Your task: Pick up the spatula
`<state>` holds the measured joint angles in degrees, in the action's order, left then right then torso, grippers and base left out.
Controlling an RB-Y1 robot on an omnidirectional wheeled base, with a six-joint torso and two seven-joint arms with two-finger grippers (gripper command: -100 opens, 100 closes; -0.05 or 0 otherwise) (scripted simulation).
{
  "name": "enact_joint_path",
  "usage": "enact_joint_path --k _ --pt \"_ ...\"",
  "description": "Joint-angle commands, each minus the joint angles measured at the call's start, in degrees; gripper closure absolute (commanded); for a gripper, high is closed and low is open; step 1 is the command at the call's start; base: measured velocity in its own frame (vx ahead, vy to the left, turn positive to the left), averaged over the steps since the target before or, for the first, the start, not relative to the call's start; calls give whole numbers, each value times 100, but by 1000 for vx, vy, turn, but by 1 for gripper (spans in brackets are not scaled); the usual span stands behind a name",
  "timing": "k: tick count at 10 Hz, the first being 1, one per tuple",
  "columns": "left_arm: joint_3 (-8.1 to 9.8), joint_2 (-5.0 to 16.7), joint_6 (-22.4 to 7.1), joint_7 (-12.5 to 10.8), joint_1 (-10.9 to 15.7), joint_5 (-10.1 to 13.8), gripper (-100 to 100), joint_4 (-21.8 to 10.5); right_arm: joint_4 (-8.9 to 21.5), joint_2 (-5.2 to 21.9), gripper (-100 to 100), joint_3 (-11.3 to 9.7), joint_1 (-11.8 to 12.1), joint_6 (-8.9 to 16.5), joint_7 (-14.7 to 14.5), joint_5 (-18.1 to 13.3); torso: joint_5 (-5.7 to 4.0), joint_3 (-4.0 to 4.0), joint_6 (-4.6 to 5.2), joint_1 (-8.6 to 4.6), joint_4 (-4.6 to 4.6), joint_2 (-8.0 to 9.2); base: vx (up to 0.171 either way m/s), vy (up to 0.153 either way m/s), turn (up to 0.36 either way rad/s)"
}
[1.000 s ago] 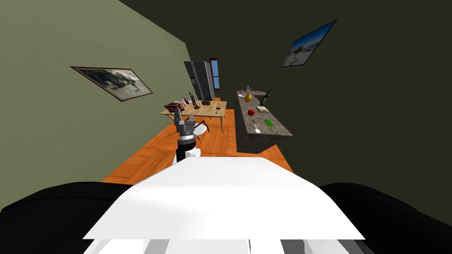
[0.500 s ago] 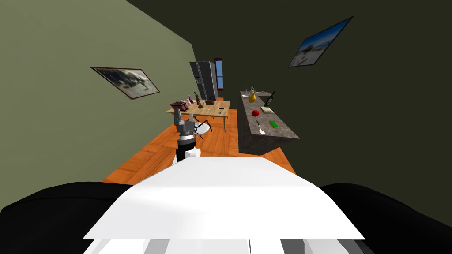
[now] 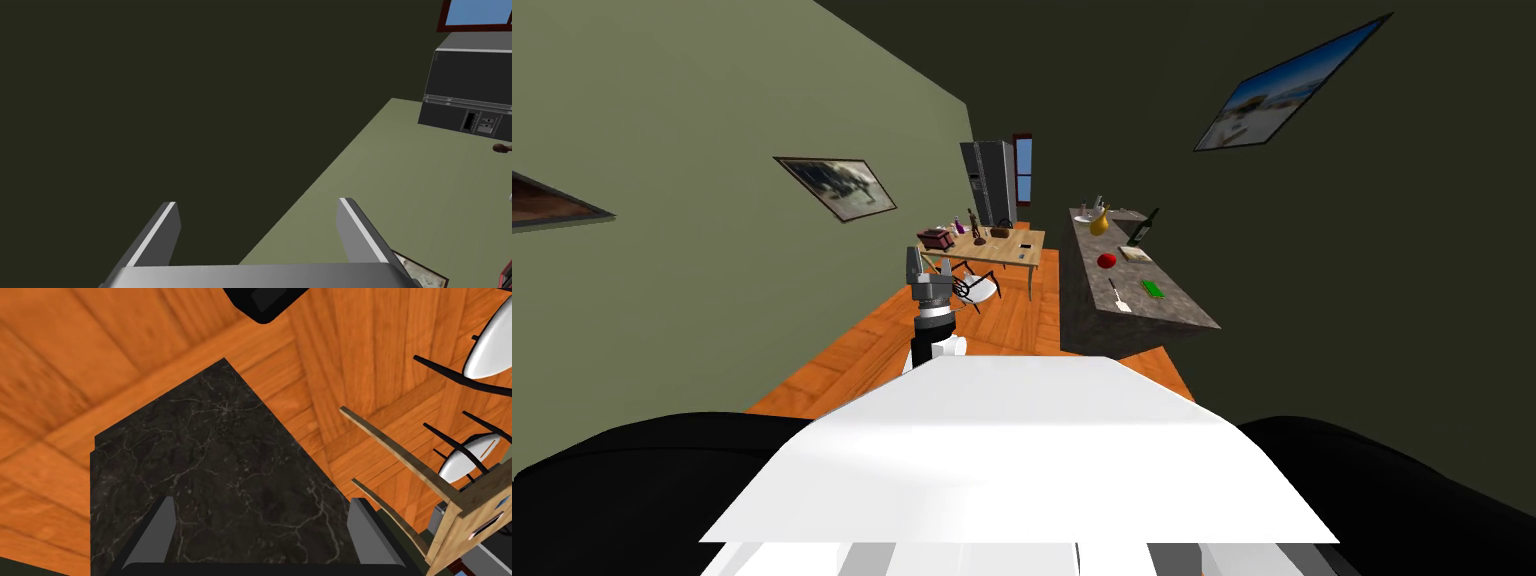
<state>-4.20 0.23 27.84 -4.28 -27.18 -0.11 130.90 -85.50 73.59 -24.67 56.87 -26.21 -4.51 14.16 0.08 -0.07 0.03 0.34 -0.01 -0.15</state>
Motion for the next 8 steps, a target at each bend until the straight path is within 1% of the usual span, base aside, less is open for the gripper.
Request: enact_joint_path --k 1,2,4,5,6,7,8 --pt "0 0 0 0 0 0 0 0 204 286 -100 -21 71 52 86 11 0 0 0 0 0 0 46 86 113" --pt "0 0 0 0 0 0 0 0 204 321 -100 -21 71 52 86 11 -2 -2 -4 -6 -1 -4 38 60 89" --pt "0 0 0 0 0 0 0 0 623 685 -100 -48 209 -35 214 -3 -3 -2 -4 -13 -1 -3 58 81 193" --pt "0 0 0 0 0 0 0 0 808 886 -100 -52 267 -82 282 -14 -2 -8 -7 -7 -3 -15 128 135 292" --pt "-1 0 0 0 0 0 0 0 820 902 -100 -52 267 -82 282 -14 1 -19 -7 8 -7 -33 101 89 71" --pt "0 0 0 0 -1 0 0 0 1007 1062 -100 -52 316 -131 352 -26 0 -16 1 -1 -6 -26 86 82 124" --pt "0 0 0 0 0 0 0 0 1166 1207 -100 -46 357 -180 422 -40 -2 -13 -4 -4 -5 -23 125 93 252"
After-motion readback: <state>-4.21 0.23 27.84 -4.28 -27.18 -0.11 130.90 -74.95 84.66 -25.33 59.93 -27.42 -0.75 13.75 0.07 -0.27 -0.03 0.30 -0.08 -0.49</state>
